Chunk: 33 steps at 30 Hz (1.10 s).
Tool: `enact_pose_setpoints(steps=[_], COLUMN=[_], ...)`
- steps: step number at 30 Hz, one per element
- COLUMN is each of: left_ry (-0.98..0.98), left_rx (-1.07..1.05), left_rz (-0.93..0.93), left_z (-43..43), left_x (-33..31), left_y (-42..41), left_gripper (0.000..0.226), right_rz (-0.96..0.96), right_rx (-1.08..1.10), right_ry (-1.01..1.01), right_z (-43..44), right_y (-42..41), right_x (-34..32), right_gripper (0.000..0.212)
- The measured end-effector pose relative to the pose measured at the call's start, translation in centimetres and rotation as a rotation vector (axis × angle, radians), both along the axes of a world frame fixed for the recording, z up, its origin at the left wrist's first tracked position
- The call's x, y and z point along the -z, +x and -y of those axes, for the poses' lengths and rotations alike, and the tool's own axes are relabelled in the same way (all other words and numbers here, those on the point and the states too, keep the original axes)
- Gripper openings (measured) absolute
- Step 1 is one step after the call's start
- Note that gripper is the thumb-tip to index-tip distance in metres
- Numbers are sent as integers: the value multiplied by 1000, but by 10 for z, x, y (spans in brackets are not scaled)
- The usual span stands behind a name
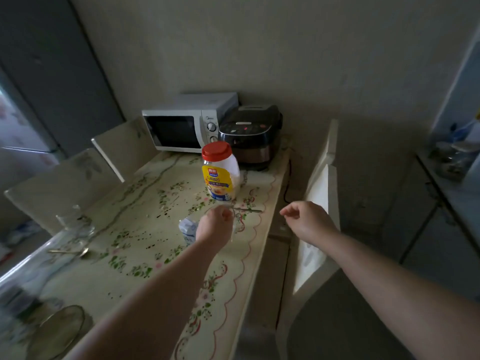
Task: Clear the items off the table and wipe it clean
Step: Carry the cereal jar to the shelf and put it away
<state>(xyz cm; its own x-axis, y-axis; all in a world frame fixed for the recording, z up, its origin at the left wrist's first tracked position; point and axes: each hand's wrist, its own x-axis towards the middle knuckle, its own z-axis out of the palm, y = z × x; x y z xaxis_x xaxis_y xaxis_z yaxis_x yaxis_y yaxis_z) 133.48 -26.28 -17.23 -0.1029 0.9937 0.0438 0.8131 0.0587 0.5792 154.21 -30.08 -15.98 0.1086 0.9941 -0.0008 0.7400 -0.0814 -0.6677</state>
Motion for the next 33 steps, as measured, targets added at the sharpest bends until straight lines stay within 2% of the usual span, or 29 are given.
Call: enact_pose_setpoints(steps=[9,12,17,33], left_ry=[-11,-12,-34,-56], left_rx=[-213,-258,-359,-316], left_rz=[-9,11,65,144], left_z=[-79,-100,-139,-287], left_x=[-29,-35,-44,-21], left_y=[59,58,46,0], left_gripper=[19,6,40,103], right_rz=[-32,-64,-67,-49], right_rx=[-163,-204,-223,-138], right_ry=[-11,-16,-20,-76], right_z=[-98,-117,-147,-248], right_y=[64,65,58,5], right_x=[-8,-6,-4,11], right_gripper=[16,17,20,20])
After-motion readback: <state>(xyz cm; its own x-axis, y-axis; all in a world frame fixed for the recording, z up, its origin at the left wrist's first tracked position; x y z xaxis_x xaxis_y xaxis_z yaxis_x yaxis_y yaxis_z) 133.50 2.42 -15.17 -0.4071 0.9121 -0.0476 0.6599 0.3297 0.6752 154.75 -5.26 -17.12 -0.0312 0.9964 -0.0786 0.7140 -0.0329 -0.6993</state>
